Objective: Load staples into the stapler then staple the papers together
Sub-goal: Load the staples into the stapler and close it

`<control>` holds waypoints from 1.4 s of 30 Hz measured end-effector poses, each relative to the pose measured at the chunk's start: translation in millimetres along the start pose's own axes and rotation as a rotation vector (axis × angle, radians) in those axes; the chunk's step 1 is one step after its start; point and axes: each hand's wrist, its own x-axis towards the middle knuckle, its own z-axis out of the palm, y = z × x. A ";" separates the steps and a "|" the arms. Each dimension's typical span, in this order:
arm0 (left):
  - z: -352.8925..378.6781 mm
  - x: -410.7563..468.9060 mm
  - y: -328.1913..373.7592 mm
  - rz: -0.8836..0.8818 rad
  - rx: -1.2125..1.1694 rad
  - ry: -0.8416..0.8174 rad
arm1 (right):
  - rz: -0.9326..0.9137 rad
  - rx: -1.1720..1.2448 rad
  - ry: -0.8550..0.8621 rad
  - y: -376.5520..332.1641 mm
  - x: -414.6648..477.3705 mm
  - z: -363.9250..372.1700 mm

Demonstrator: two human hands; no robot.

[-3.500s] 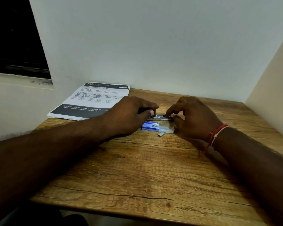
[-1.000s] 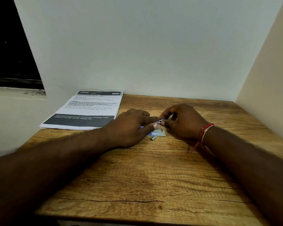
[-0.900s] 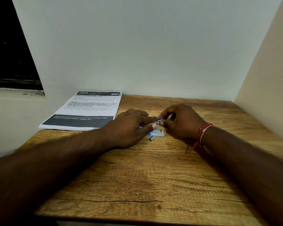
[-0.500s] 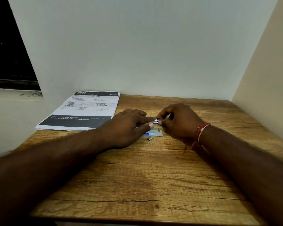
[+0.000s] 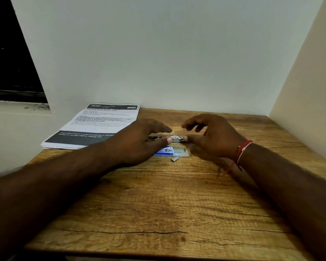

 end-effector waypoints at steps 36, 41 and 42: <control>-7.3 -6.3 0.9 0.061 0.008 -0.007 | -0.417 -0.253 -0.315 -26.9 -10.9 -1.5; -7.2 -6.2 -0.3 0.056 0.005 0.004 | -0.344 -0.206 -0.156 -16.4 -6.7 -12.9; -7.5 -6.1 0.0 0.057 0.007 0.004 | -0.315 -0.208 -0.127 -14.1 -6.1 -14.3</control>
